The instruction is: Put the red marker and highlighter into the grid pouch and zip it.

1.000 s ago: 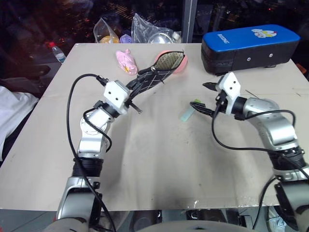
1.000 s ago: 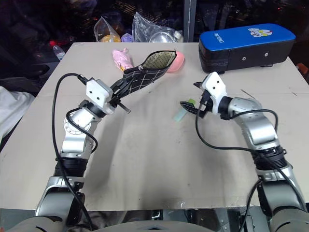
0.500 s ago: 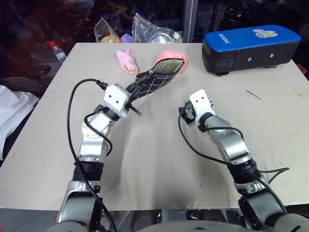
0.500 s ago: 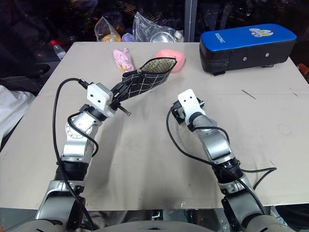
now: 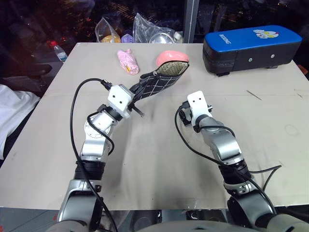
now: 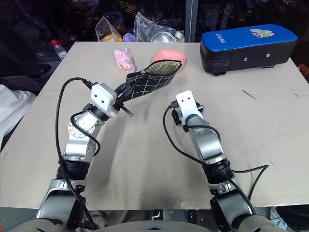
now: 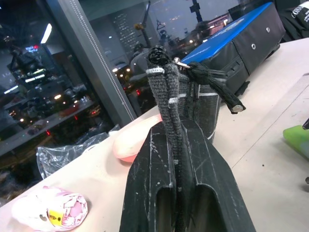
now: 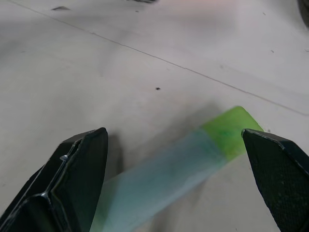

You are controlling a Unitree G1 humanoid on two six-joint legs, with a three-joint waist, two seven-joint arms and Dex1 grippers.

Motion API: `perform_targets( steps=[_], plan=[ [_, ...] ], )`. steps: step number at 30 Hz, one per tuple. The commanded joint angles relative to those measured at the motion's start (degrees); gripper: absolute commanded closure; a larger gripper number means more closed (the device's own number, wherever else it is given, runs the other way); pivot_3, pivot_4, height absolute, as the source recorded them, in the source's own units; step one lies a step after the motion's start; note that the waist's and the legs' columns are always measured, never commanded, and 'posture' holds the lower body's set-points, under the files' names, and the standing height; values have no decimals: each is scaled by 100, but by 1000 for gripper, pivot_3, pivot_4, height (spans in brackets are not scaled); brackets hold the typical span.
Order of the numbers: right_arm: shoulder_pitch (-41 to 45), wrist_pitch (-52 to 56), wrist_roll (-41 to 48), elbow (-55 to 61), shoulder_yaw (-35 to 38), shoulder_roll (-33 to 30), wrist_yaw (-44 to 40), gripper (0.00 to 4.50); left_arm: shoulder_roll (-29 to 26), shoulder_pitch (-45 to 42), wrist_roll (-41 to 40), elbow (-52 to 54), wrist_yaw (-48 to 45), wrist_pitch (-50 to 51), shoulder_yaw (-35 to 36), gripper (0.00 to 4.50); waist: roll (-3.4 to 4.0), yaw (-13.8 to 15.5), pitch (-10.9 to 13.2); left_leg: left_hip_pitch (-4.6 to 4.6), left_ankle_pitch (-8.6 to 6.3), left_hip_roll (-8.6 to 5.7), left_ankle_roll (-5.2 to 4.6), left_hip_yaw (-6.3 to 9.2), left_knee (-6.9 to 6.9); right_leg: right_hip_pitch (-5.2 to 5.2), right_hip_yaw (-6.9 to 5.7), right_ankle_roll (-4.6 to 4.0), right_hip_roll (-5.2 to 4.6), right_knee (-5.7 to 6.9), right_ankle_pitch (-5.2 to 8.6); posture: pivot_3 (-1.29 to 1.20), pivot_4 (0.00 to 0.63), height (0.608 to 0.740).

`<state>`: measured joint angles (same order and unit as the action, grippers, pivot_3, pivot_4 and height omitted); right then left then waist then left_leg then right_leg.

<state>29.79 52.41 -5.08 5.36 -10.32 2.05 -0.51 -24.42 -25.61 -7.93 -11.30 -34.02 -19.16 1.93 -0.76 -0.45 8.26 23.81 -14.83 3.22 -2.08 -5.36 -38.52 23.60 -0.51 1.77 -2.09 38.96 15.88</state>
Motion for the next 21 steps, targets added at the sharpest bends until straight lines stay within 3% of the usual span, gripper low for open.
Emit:
perform_targets(
  steps=[1, 7, 11, 15, 18, 21],
  plan=[
    [-103, 518, 75, 94, 637, 296, 400, 35, -10, -39, 31, 206, -8, -119, -5, 4500, 0, 1, 0, 0, 0, 0, 0, 1, 0, 0, -1, 0, 0, 0, 0, 0, 150, 737],
    [47, 946, 369, -3, 1374, 660, 653, 35, -22, -21, 29, 219, -29, -132, -9, 4500, -1, 40, -2, 1, 0, -2, 0, 7, 0, -4, -6, 0, -2, -2, 0, 0, 150, 737],
    [129, 1199, 635, -127, 1297, 489, 346, 35, -16, -1, 49, 217, -31, -147, -22, 4500, -4, 85, -4, 0, 0, -6, -1, 11, 0, -7, -8, 0, -4, -3, 0, 0, 150, 737],
    [151, 1434, 776, -201, 1106, 234, 49, 1106, -5, 5, 74, 216, -39, -154, -19, 4500, -7, 83, -8, -2, -1, -6, -1, 10, 0, -8, -7, 0, -2, -2, 0, 0, 150, 737],
    [139, 1431, 808, -277, 1083, -16, -69, 2716, 4, 12, 90, 215, -23, -169, -1, 4500, -8, 110, -8, 0, -1, -5, -1, 16, 2, -8, -11, 0, -2, -4, 0, 0, 150, 737],
    [175, 1511, 913, -297, 1196, -138, -90, 3684, 18, 19, 96, 217, -8, -180, 2, 4500, -14, 137, -12, 0, -1, -7, -2, 19, -1, -13, -14, 0, -4, -5, 0, 0, 150, 737]
  ],
)
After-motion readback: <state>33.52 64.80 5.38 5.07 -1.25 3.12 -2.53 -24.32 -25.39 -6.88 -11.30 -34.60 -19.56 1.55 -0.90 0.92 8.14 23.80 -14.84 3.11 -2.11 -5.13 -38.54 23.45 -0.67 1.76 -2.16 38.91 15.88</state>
